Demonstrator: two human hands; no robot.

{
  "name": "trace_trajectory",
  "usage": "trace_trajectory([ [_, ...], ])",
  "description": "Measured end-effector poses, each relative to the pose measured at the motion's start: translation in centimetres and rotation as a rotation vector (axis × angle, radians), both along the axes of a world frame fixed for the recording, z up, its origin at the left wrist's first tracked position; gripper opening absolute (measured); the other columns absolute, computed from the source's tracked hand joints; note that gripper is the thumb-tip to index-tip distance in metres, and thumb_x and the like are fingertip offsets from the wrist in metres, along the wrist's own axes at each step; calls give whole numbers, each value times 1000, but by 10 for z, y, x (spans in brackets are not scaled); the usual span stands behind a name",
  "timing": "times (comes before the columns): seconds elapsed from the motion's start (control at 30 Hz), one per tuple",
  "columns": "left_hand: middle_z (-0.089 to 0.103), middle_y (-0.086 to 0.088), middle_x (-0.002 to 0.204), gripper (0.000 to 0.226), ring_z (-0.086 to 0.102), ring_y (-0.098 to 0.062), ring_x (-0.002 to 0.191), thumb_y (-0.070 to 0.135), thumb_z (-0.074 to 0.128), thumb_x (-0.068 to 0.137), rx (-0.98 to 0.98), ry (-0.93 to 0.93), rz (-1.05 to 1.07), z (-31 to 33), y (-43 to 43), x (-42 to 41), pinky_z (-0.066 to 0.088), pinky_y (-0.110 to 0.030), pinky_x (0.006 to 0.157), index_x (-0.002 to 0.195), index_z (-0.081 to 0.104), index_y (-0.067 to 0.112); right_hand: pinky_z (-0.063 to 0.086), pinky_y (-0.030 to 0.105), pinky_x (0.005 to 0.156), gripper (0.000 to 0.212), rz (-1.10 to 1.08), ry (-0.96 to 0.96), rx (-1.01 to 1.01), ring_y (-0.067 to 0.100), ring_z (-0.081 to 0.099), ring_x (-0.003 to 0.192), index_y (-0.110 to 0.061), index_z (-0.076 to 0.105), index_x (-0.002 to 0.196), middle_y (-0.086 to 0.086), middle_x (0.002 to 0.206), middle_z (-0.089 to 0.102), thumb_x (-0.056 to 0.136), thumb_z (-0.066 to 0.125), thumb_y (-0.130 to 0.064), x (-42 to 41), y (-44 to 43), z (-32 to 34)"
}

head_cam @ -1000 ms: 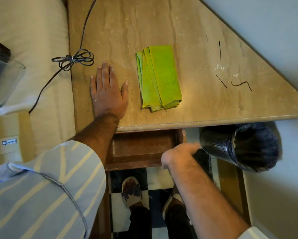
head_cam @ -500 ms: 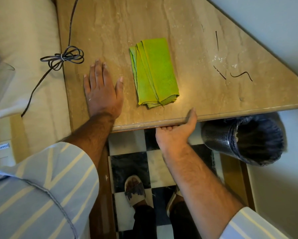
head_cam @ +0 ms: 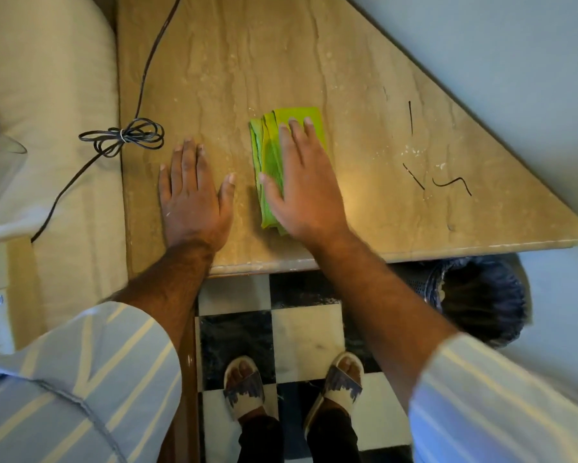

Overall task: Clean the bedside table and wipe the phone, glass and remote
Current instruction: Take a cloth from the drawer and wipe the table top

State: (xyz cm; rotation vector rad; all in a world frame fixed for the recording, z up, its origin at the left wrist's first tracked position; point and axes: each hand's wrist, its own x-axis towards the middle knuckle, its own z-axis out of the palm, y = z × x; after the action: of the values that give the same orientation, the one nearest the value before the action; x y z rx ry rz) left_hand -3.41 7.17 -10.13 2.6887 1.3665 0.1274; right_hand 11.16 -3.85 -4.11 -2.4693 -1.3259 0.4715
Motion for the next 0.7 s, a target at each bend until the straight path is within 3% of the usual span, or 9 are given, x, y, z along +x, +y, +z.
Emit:
trace_trajectory([
  [0.03, 24, -14, 172, 70, 19, -30, 161, 51, 26, 110, 3, -2, 4, 0, 0, 0, 10, -50, 130, 162, 28, 4, 8, 45, 134, 81, 51, -77, -130, 31, 3, 166, -3, 14, 169, 16, 178, 9, 110, 42, -51, 3, 7, -13],
  [0.1, 25, -14, 172, 71, 20, -31, 160, 53, 25, 110, 7, 1, 6, 0, 0, 1, 12, -51, 130, 161, 29, 4, 3, 48, 133, 87, 102, -184, -232, 30, -4, 166, -4, 5, 170, 15, 179, -3, 109, 30, -62, 4, 10, -33],
  [0.27, 23, -15, 173, 71, 18, -31, 161, 53, 27, 110, -14, 29, -3, 2, -1, 2, 11, -51, 131, 162, 28, 4, 14, 51, 133, 81, 149, -220, -79, 31, 9, 166, -2, 21, 168, 18, 177, 13, 110, 33, -57, -4, -33, -46],
  [0.37, 21, -15, 173, 71, 15, -30, 162, 52, 28, 110, -25, 51, 0, 6, -1, 2, 10, -51, 131, 163, 26, 4, 16, 52, 133, 78, 228, -259, -144, 29, 3, 166, -7, 14, 170, 14, 179, 5, 111, 27, -58, 7, -94, -46],
  [0.53, 19, -15, 174, 73, 13, -30, 162, 52, 28, 110, -44, 60, 4, 8, -1, 4, 10, -51, 132, 163, 25, 3, 8, 52, 134, 82, -39, -241, -248, 28, -6, 166, -11, 1, 170, 11, 179, -5, 110, 18, -64, 106, -112, -41],
  [0.7, 19, -15, 174, 74, 14, -30, 162, 54, 28, 109, -46, 44, 8, 6, -1, 3, 10, -51, 132, 163, 25, 4, 7, 51, 134, 79, -135, -271, -222, 31, 3, 166, -5, 10, 170, 16, 179, 5, 112, 26, -56, 194, -44, -37],
])
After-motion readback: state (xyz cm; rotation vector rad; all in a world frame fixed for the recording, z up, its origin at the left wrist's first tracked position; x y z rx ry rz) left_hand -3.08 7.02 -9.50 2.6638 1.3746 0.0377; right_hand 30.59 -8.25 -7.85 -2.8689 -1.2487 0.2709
